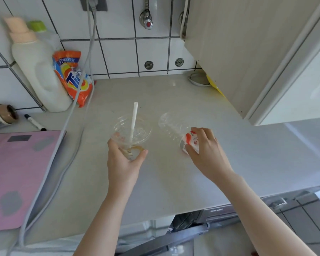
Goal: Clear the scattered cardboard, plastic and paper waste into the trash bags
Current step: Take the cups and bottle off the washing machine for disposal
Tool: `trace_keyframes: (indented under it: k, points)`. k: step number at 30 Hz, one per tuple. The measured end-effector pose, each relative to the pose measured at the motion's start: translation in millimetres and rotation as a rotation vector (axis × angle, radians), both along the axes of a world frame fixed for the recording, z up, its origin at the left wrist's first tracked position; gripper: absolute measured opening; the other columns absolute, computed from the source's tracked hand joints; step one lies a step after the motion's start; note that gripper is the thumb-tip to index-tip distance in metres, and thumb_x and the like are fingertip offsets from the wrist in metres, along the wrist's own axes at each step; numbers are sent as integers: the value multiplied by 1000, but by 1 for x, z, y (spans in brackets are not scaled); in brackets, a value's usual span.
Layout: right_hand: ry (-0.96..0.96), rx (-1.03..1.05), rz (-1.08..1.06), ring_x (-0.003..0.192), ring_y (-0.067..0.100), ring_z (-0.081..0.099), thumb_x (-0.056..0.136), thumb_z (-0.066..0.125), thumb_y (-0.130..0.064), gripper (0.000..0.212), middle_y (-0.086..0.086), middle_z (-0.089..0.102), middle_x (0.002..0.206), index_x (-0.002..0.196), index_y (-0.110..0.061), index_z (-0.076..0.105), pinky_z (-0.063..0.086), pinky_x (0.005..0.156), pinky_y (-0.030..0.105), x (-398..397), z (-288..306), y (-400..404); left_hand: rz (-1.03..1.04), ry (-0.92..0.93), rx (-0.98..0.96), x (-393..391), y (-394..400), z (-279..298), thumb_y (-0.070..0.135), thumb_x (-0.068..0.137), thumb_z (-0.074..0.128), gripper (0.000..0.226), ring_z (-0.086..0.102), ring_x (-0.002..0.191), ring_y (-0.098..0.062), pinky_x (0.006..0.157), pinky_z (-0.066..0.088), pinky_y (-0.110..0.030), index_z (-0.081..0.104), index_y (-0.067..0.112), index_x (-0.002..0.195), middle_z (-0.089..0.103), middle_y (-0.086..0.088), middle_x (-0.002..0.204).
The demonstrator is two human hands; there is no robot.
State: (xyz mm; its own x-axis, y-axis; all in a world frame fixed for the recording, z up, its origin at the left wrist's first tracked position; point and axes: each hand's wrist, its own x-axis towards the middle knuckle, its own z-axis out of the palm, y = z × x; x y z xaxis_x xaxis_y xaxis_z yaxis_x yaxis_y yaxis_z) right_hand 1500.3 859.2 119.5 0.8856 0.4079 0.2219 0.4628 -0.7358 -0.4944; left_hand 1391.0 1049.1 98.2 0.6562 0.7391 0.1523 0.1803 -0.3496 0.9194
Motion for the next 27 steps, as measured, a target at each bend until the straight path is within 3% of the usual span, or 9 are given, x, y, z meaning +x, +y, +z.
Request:
trace_keyframes:
  k: [4, 7, 10, 13, 16, 18, 21, 25, 27]
  points:
    - [-14, 66, 7, 112, 28, 55, 91, 57, -31, 46, 2, 48, 131, 133, -18, 45, 50, 83, 36, -9, 7, -3, -26, -15, -2, -5, -1, 3, 29, 68, 82, 65, 57, 96, -15, 88, 49, -35, 37, 37, 114, 57, 7, 105]
    - [-21, 114, -9, 111, 24, 55, 90, 58, -31, 46, 0, 48, 130, 132, -19, 46, 50, 82, 33, -27, 13, -7, -67, -38, -28, -13, -2, 6, 34, 66, 82, 66, 59, 99, -15, 91, 50, -41, 39, 32, 116, 58, 8, 106]
    - [-24, 141, -25, 110, 21, 55, 90, 59, -30, 46, -1, 48, 130, 133, -19, 46, 49, 82, 29, -52, 19, -16, -123, -65, -46, -26, -8, 12, 42, 61, 79, 66, 60, 99, -15, 90, 51, -45, 38, 39, 112, 58, 14, 105]
    - [-13, 176, -75, 109, 17, 55, 90, 60, -29, 47, -2, 49, 130, 133, -19, 46, 45, 82, 23, -84, 23, -29, -206, -73, -61, -42, -19, 19, 47, 59, 78, 59, 62, 99, -17, 89, 52, -46, 36, 57, 99, 58, 17, 102]
    - [-14, 209, -158, 108, 14, 55, 89, 61, -30, 46, -4, 50, 129, 132, -21, 47, 42, 84, 20, -124, 23, -45, -331, -69, -80, -63, -30, 23, 47, 60, 79, 55, 64, 98, -17, 89, 52, -46, 37, 57, 95, 59, 23, 99]
    - [9, 230, -244, 108, 10, 54, 89, 59, -33, 45, -8, 49, 130, 132, -25, 47, 39, 85, 18, -155, 21, -57, -419, -61, -77, -80, -40, 25, 42, 64, 81, 55, 63, 97, -12, 87, 52, -40, 38, 55, 95, 57, 30, 95]
    - [37, 271, -381, 102, 2, 49, 88, 58, -38, 44, -11, 49, 128, 131, -29, 48, 34, 79, 7, -206, 14, -74, -545, -47, -55, -111, -58, 29, 36, 66, 83, 55, 58, 91, -6, 79, 46, -26, 38, 49, 94, 54, 21, 93]
    - [89, 362, -560, 98, 5, 56, 88, 57, -40, 41, -17, 49, 122, 128, -32, 50, 36, 74, 5, -279, 0, -97, -690, 24, -53, -155, -84, 24, 34, 67, 82, 58, 56, 87, 0, 77, 47, -24, 39, 26, 104, 53, 14, 93]
    - [113, 388, -646, 98, 5, 57, 88, 57, -41, 40, -16, 50, 121, 126, -33, 51, 40, 76, 5, -316, -9, -110, -774, 48, -67, -175, -101, 18, 31, 68, 82, 61, 57, 89, 7, 78, 45, -20, 41, 28, 113, 54, 19, 98]
